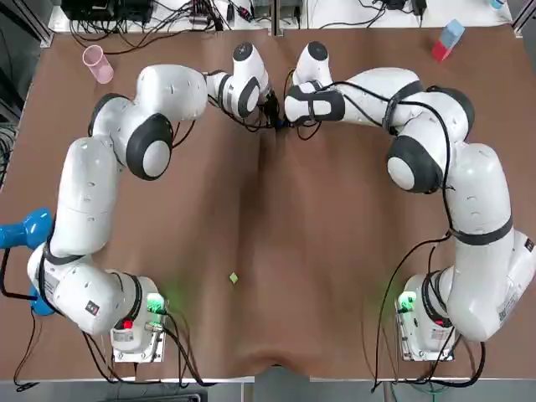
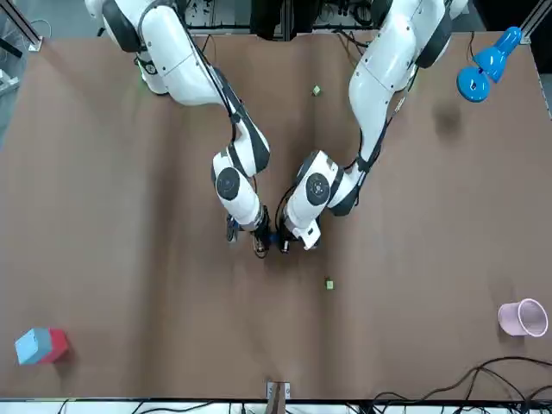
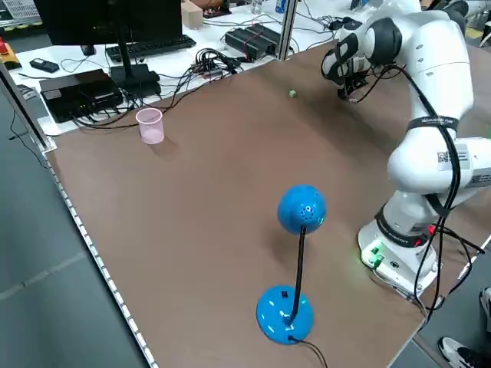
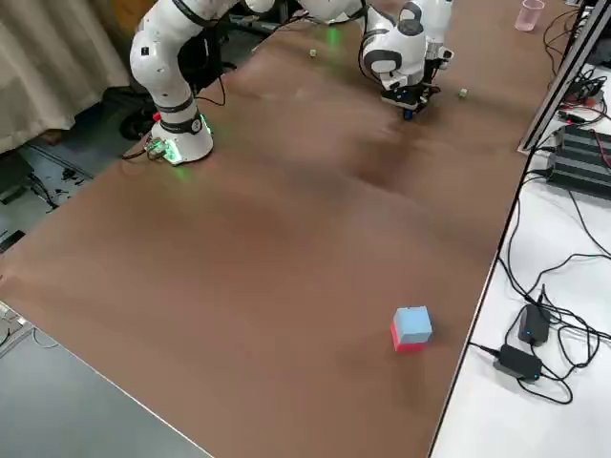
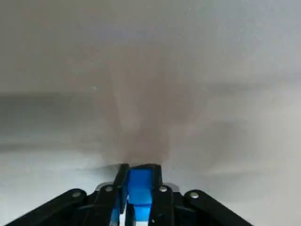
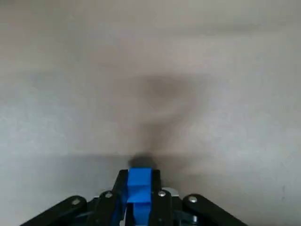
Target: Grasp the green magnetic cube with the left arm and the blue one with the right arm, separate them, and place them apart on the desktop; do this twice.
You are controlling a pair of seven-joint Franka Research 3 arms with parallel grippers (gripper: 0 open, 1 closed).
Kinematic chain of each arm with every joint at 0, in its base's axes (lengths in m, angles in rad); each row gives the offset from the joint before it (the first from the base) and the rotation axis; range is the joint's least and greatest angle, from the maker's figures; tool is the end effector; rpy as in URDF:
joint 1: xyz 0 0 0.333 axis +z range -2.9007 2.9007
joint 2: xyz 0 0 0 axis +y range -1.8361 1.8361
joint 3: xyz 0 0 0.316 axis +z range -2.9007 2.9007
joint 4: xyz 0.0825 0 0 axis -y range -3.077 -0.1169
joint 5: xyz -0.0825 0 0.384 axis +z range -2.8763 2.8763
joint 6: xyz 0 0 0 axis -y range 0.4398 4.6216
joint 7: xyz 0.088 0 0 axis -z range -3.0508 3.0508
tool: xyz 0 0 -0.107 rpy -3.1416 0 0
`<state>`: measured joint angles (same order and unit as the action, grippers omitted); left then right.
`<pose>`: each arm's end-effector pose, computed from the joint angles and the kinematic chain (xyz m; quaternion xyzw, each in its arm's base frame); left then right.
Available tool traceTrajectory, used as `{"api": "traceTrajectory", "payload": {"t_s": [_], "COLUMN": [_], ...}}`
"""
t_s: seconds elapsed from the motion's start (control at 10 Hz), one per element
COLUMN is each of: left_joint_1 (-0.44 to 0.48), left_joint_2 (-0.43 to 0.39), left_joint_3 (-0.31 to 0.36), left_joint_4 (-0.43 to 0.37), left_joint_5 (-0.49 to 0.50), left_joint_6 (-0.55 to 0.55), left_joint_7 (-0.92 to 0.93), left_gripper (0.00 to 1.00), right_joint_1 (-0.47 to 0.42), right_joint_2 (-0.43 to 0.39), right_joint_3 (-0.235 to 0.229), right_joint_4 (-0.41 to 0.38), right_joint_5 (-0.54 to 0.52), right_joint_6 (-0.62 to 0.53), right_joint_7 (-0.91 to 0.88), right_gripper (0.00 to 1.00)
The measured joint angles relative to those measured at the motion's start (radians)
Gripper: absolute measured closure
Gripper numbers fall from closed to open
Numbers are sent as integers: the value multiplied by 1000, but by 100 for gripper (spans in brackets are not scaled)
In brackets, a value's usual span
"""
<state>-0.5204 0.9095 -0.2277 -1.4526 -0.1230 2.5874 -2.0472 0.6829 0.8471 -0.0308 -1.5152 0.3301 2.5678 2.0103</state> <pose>0.5678 -0.4759 0.1737 0.7196 0.6732 -0.0994 0.1383 0.5789 0.4406 0.1782 -0.6884 0.7122 0.0652 0.1212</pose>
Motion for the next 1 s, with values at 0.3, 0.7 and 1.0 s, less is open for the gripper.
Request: {"api": "traceTrajectory", "payload": {"t_s": [0.3,0.7,1.0], "left_joint_1": [8,17,-54], "left_joint_2": [0,-6,-6], "left_joint_3": [3,-5,-18], "left_joint_4": [11,15,14], "left_joint_5": [0,0,-1], "left_joint_6": [1,-1,-1], "left_joint_7": [9,22,6], "left_gripper": [77,77,77], "right_joint_1": [-37,-91,-198], "right_joint_2": [-31,-208,-422], "right_joint_3": [-6,16,158], "right_joint_4": [-49,-288,-531], "right_joint_5": [0,0,-1], "right_joint_6": [-1,-1,-13], "right_joint_7": [-158,-472,-690], "right_gripper": [77,77,77]}}
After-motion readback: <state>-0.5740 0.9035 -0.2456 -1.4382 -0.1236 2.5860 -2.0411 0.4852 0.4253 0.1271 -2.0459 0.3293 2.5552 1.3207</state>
